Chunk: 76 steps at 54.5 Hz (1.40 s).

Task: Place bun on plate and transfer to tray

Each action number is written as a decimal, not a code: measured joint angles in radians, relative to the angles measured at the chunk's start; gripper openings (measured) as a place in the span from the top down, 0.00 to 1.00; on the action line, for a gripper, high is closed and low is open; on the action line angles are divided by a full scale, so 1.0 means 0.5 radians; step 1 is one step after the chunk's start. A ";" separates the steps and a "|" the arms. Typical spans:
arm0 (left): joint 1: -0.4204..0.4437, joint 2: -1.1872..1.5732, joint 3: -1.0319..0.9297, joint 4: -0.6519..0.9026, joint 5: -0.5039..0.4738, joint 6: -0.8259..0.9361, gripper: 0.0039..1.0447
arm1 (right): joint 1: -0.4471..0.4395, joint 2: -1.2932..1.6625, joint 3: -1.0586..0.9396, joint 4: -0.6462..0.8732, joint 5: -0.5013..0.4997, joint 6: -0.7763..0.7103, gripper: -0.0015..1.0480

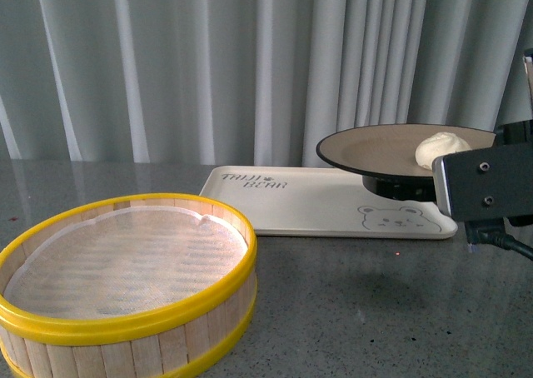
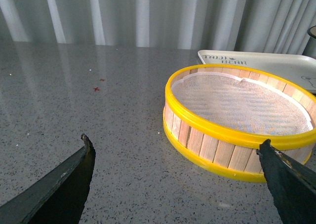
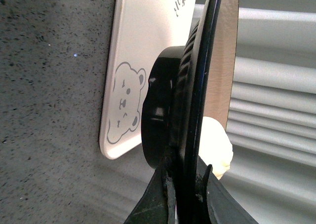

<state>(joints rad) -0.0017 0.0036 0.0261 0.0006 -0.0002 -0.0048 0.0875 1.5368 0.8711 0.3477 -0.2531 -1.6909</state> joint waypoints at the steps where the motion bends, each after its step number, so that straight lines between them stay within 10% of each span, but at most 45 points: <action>1: 0.000 0.001 0.000 0.000 0.000 0.000 0.06 | -0.005 0.015 0.015 -0.003 -0.008 -0.004 0.98; 39: 0.000 0.000 0.000 0.000 0.000 0.000 0.06 | 0.039 0.899 0.906 -0.141 -0.111 -0.077 0.98; 76: 0.000 0.000 0.000 0.000 0.000 0.000 0.06 | 0.023 1.035 0.974 -0.219 -0.060 -0.075 0.88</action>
<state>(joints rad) -0.0017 0.0036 0.0261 0.0006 -0.0002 -0.0048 0.0990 2.0541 1.3582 0.2382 -0.2832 -1.7283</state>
